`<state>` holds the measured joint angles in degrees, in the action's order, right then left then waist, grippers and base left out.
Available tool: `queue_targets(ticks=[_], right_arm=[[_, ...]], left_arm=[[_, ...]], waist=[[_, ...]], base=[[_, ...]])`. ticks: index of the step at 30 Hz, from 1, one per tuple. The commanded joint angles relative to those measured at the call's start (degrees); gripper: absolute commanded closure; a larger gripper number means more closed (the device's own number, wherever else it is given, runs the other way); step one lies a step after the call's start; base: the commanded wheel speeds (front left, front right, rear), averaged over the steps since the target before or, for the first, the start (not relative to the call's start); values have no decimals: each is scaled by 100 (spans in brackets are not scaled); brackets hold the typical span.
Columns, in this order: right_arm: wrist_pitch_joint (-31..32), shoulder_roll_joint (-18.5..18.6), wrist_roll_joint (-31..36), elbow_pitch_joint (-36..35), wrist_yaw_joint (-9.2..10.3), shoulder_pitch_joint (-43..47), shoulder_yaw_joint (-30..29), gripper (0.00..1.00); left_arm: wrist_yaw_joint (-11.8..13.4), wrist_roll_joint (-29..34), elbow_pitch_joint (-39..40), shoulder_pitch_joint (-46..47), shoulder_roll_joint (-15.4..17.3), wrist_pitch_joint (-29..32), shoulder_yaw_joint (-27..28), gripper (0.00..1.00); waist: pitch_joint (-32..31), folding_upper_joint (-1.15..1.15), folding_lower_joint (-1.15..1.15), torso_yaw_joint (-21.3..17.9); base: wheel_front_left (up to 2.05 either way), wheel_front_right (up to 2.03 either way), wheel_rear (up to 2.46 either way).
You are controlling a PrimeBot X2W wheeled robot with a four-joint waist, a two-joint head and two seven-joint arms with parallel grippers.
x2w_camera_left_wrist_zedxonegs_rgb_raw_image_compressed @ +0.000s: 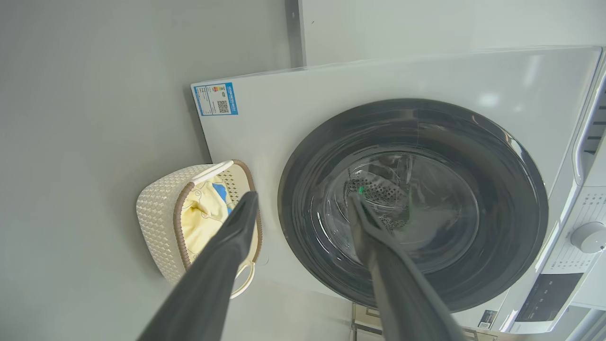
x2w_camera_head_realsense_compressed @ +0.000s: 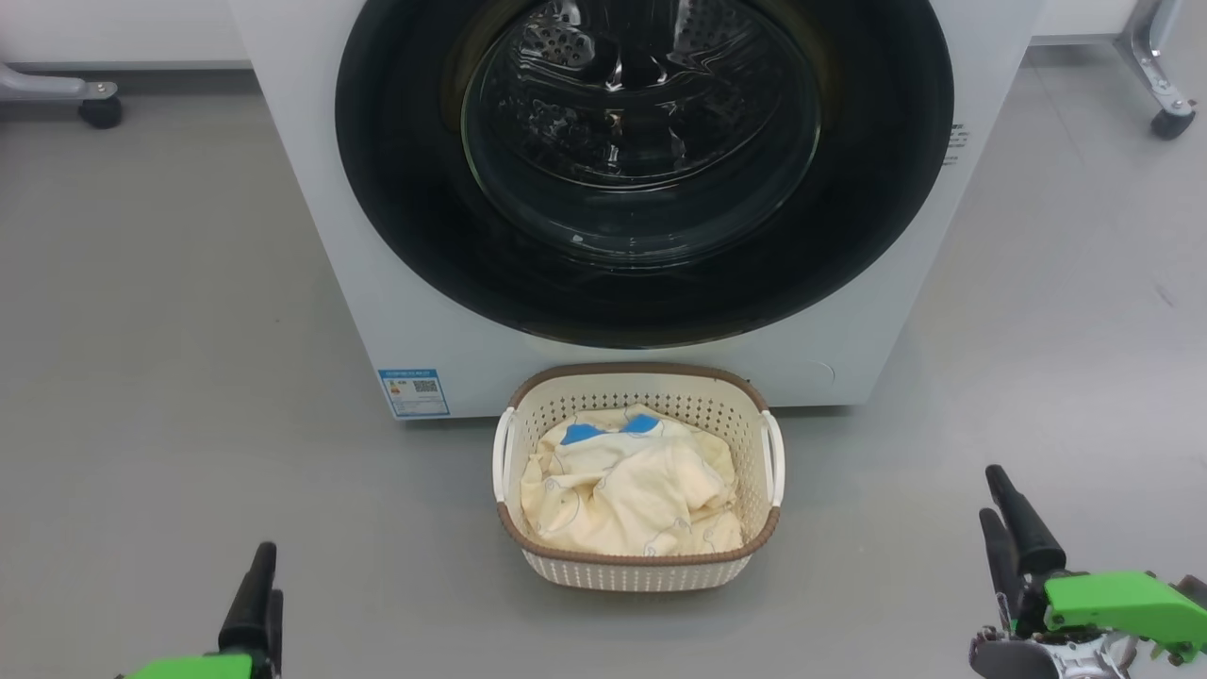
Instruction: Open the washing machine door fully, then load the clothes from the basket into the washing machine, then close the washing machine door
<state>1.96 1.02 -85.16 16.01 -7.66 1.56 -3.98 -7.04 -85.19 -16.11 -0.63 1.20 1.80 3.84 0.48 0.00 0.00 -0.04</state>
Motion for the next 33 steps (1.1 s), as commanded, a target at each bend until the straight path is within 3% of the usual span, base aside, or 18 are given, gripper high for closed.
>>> queue_targets(ticks=[1,33], right_arm=[[-74,99,186,-268,4,-288,43,0],[-598,458,3667,-865,8,-349,737,0]], left_arm=[[-22,179,265,117,77,-65,84,0],[-30,3235,889,-88,106,-587,159,0]], waist=[[1,0,0,-1],[53,0,0,-6]], base=[[0,0,0],[0,0,0]])
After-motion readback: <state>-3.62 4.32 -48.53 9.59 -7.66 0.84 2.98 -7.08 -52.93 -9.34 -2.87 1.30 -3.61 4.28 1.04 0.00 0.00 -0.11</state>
